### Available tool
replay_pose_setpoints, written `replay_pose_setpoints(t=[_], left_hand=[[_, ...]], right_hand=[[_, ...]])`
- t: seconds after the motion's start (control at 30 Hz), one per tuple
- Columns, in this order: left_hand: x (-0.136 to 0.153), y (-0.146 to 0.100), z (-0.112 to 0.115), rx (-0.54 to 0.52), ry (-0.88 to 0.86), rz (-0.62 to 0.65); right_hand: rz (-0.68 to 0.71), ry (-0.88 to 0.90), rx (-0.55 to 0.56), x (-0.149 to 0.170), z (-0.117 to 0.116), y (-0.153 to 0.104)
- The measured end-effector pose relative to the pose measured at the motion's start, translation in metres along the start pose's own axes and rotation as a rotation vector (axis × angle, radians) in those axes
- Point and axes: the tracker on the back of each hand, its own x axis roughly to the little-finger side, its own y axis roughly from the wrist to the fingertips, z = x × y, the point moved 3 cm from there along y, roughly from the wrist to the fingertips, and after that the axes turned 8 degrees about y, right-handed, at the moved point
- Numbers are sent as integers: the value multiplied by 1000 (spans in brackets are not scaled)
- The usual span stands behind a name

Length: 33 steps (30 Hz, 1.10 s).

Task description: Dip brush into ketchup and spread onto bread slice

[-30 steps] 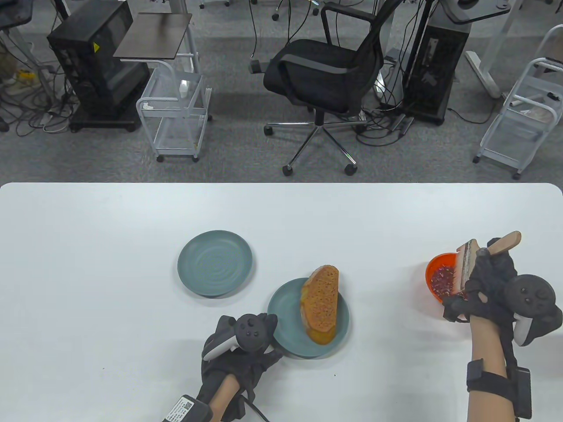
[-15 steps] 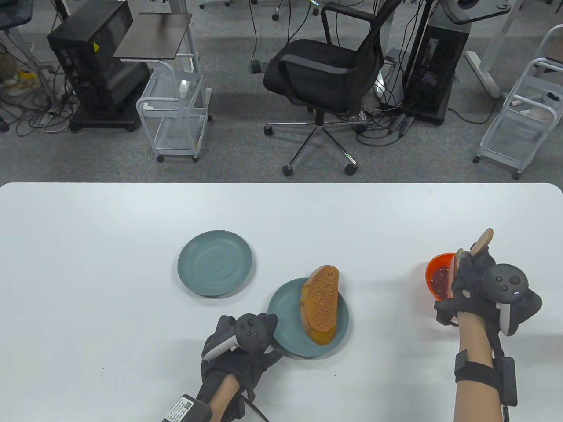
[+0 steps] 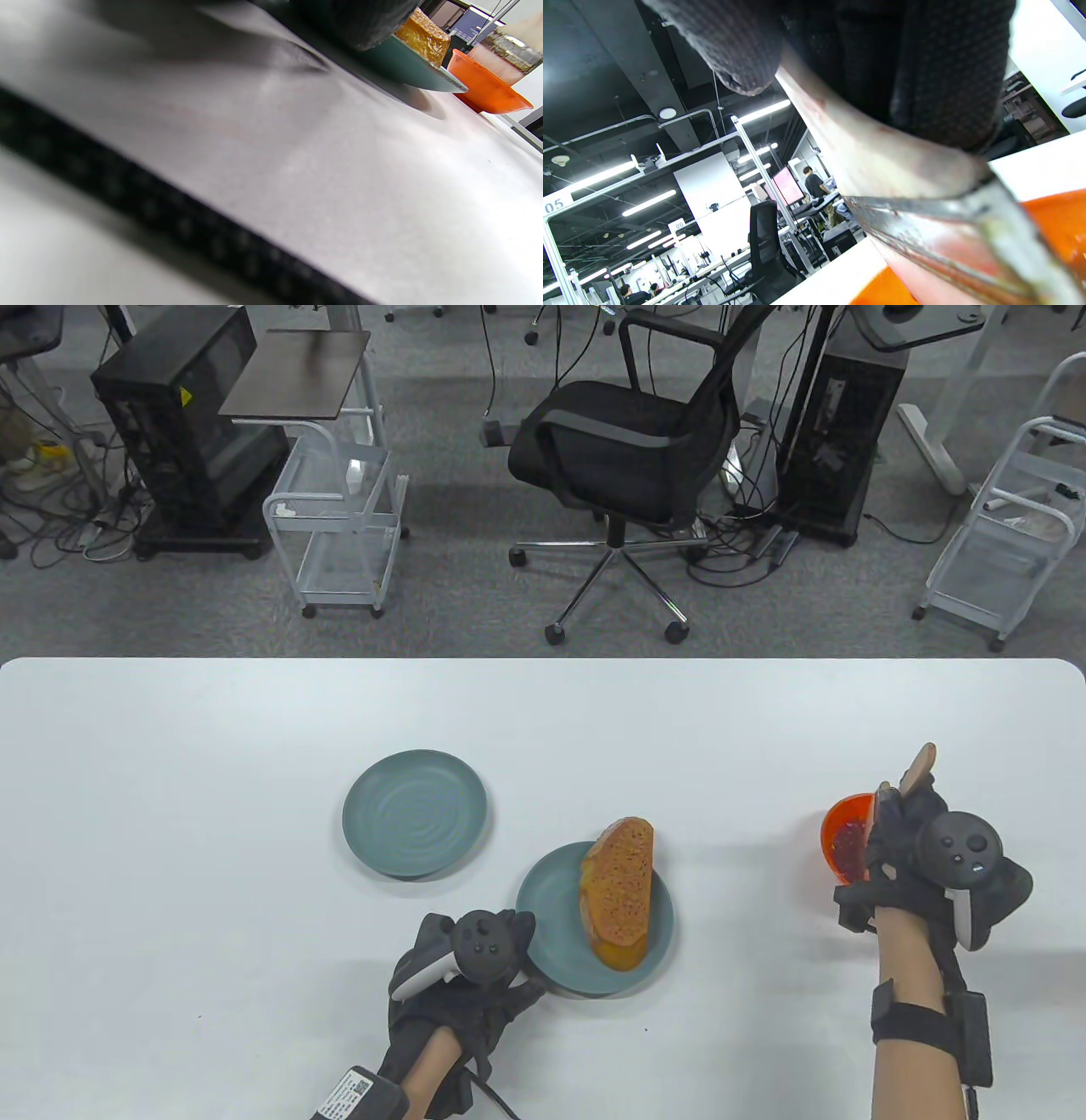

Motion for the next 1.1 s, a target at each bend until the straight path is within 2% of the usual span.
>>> replay_pose_setpoints(t=[0.17,0.27,0.33,0.43,0.53,0.67,0.83,0.97,1.1], left_hand=[[0,0,0,0,1,-1],[0,0,0,-1,3,-2],[0,0,0,-1,7,-3],[0,0,0,-1,4,-2],[0,0,0,-1,3,-1],[0,0,0,-1,4,0],[0,0,0,0,3,0],[0,0,0,1,-1,3],[0,0,0,2,3,4]], right_hand=[[50,86,34,-26,17,-5],[85,267,7,-53,15,-20],[91,432,-45,-74,3,-40],[83,583,-110,-95,-22,-72],[58,654,-184,-106,-52,-101],[67,662,-261,-112,-88,-128],[93,622,-250,-112,-107,-138],[104,607,-204,-107,-101,-136],[247,464,-69,-110,-77,-128]])
